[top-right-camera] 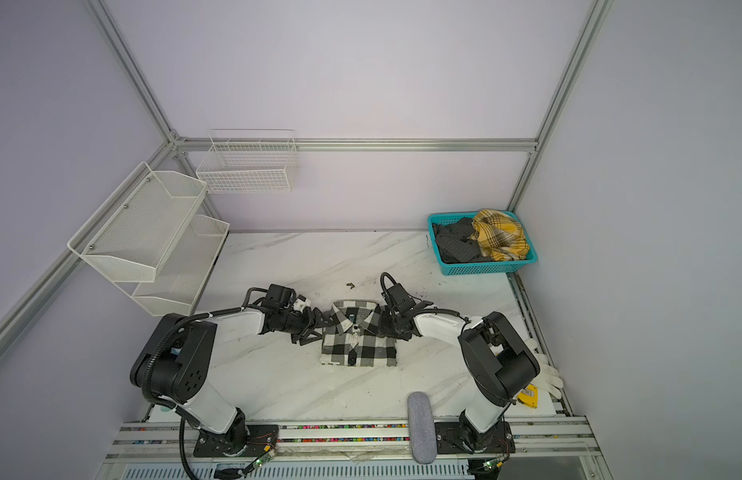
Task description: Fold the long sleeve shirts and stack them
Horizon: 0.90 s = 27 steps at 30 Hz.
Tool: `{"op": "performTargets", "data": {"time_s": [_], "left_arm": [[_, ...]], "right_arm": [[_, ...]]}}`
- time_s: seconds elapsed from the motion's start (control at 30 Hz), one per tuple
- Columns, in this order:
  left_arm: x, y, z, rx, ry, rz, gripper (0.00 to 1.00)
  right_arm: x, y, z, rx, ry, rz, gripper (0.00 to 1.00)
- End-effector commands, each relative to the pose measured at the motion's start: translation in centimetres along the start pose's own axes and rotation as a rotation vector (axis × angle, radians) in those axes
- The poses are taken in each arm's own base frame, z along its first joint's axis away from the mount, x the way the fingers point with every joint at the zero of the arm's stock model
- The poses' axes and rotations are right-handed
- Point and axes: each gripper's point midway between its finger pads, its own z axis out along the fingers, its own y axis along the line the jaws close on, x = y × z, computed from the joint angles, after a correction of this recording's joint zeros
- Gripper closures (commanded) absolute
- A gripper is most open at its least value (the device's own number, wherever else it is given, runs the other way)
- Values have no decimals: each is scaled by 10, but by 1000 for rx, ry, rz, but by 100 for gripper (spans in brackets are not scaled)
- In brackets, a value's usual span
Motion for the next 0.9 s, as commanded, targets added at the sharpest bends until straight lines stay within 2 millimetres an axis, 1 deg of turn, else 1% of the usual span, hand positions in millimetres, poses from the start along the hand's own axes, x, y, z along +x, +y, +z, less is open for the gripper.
{"op": "performTargets", "data": {"time_s": [0.0, 0.17, 0.23, 0.3, 0.4, 0.57, 0.73, 0.87], "left_arm": [[15, 42, 16, -114, 38, -77, 37], [13, 41, 19, -107, 44, -75, 42], [11, 39, 21, -97, 47, -74, 46], [9, 35, 22, -84, 50, -71, 52], [7, 29, 22, -66, 42, -65, 57], [3, 19, 19, -44, 23, -47, 63], [4, 12, 20, -31, 30, -44, 68], [3, 3, 18, -18, 20, -28, 73]], "right_arm": [[8, -14, 9, 32, 26, 23, 76], [10, -15, 12, 32, 37, 22, 76], [10, -14, 12, 32, 39, 20, 76], [10, -15, 12, 34, 40, 21, 76], [10, -15, 12, 35, 39, 23, 76], [10, -16, 13, 35, 39, 23, 77], [8, -11, 10, 20, 36, 20, 77], [2, -4, 4, 3, 24, 25, 76]]}}
